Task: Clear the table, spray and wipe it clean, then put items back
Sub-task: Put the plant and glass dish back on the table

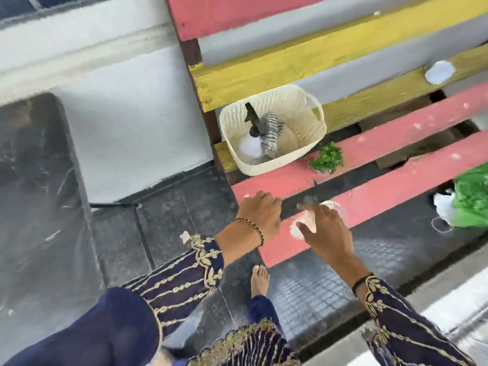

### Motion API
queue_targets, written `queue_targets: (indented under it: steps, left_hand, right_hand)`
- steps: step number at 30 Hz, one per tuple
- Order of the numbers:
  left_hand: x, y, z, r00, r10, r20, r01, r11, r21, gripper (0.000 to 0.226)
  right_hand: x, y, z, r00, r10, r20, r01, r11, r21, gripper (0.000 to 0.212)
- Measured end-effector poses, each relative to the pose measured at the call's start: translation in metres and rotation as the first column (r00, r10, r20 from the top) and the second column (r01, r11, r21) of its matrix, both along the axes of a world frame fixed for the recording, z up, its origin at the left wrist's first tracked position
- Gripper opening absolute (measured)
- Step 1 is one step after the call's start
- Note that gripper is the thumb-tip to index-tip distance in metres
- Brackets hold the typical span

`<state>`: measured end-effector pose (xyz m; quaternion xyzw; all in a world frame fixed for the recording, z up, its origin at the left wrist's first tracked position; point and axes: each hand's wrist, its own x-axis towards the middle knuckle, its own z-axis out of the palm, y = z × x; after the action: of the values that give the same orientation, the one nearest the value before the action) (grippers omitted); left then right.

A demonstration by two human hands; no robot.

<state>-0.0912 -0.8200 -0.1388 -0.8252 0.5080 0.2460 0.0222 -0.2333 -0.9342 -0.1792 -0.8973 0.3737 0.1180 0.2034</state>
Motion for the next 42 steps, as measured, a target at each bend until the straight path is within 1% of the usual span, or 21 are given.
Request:
queue_targets:
  steps: [2,4,7,9,10,13,15,16,19,20,21,22,25,29,31,33,38,40,42]
  left_hand:
    - [-0.003,-0.039,-0.021,1.0,-0.022,-0.014,0.021,0.998,-0.061,0.044]
    - [-0.005,-0.073,-0.04,0.999,-0.047,0.0,0.047,0.992,-0.121,0.057]
    - [-0.004,-0.128,-0.069,0.996,-0.077,0.038,0.083,0.978,-0.191,0.081]
    - [0.0,-0.157,-0.081,0.995,-0.085,0.047,0.093,0.972,-0.217,0.093]
    - [0.002,-0.171,-0.086,0.994,-0.097,0.056,0.107,0.969,-0.225,0.095]
    - [0.008,-0.202,-0.102,0.986,-0.139,0.09,0.156,0.959,-0.235,0.087]
    - [0.011,-0.213,-0.113,0.984,-0.149,0.097,0.169,0.957,-0.237,0.07]
    - [0.013,-0.218,-0.117,0.985,-0.146,0.096,0.167,0.948,-0.27,0.06]
    - [0.016,-0.223,-0.106,0.989,-0.139,0.053,0.148,0.936,-0.319,0.03]
    - [0.017,-0.224,-0.1,0.987,-0.157,0.033,0.16,0.938,-0.307,0.025]
    - [0.017,-0.222,-0.096,0.985,-0.163,0.051,0.171,0.937,-0.304,0.023]
    - [0.017,-0.218,-0.093,0.985,-0.158,0.062,0.17,0.934,-0.314,0.023]
    - [0.013,-0.192,-0.076,0.992,-0.125,0.014,0.123,0.941,-0.315,0.029]
    - [0.005,-0.136,-0.043,0.985,-0.162,0.053,0.17,0.952,-0.256,0.036]
    - [0.005,-0.099,-0.019,0.989,-0.139,0.06,0.149,0.956,-0.252,0.035]
    - [0.009,-0.063,0.006,0.994,-0.09,0.066,0.104,0.962,-0.254,0.031]
    - [0.021,0.049,0.093,0.989,0.057,0.134,-0.017,0.959,-0.284,0.035]
    - [0.027,0.098,0.126,0.977,0.117,0.178,-0.055,0.946,-0.321,0.038]
    - [0.036,0.147,0.156,0.964,0.191,0.185,-0.111,0.92,-0.375,0.04]
  right_hand:
    - [-0.01,-0.035,-0.027,0.996,-0.029,-0.081,0.028,1.0,-0.005,0.062]
    - [-0.016,-0.06,-0.047,0.983,-0.05,-0.178,0.055,0.998,0.025,0.08]
    - [-0.022,-0.09,-0.074,0.96,-0.003,-0.28,0.029,0.996,0.089,0.1]
    - [-0.022,-0.099,-0.086,0.949,0.05,-0.311,-0.013,0.993,0.12,0.107]
    - [-0.021,-0.104,-0.092,0.944,0.075,-0.321,-0.032,0.99,0.136,0.109]
    - [-0.019,-0.11,-0.104,0.936,0.117,-0.333,-0.074,0.988,0.138,0.107]
    - [-0.015,-0.11,-0.108,0.935,0.122,-0.334,-0.09,0.99,0.109,0.104]
    - [-0.014,-0.11,-0.108,0.935,0.121,-0.334,-0.092,0.991,0.1,0.103]
    - [-0.012,-0.109,-0.107,0.938,0.132,-0.32,-0.103,0.989,0.105,0.098]
    - [-0.011,-0.108,-0.105,0.941,0.134,-0.311,-0.105,0.988,0.11,0.098]
    - [-0.011,-0.107,-0.102,0.943,0.134,-0.304,-0.103,0.988,0.115,0.098]
    - [-0.01,-0.104,-0.096,0.945,0.133,-0.298,-0.103,0.988,0.113,0.098]
    - [-0.008,-0.089,-0.075,0.952,0.141,-0.273,-0.124,0.989,0.078,0.101]
    - [-0.004,-0.061,-0.044,0.946,0.185,-0.265,-0.177,0.983,0.054,0.103]
    - [0.001,-0.038,-0.021,0.944,0.218,-0.246,-0.217,0.976,0.033,0.102]
    - [0.008,-0.013,0.005,0.945,0.242,-0.22,-0.245,0.969,0.015,0.102]
    - [0.034,0.074,0.085,0.922,0.343,-0.18,-0.359,0.931,-0.065,0.104]
    - [0.047,0.114,0.118,0.906,0.395,-0.152,-0.41,0.908,-0.087,0.104]
    - [0.064,0.154,0.145,0.892,0.435,-0.123,-0.448,0.887,-0.11,0.105]
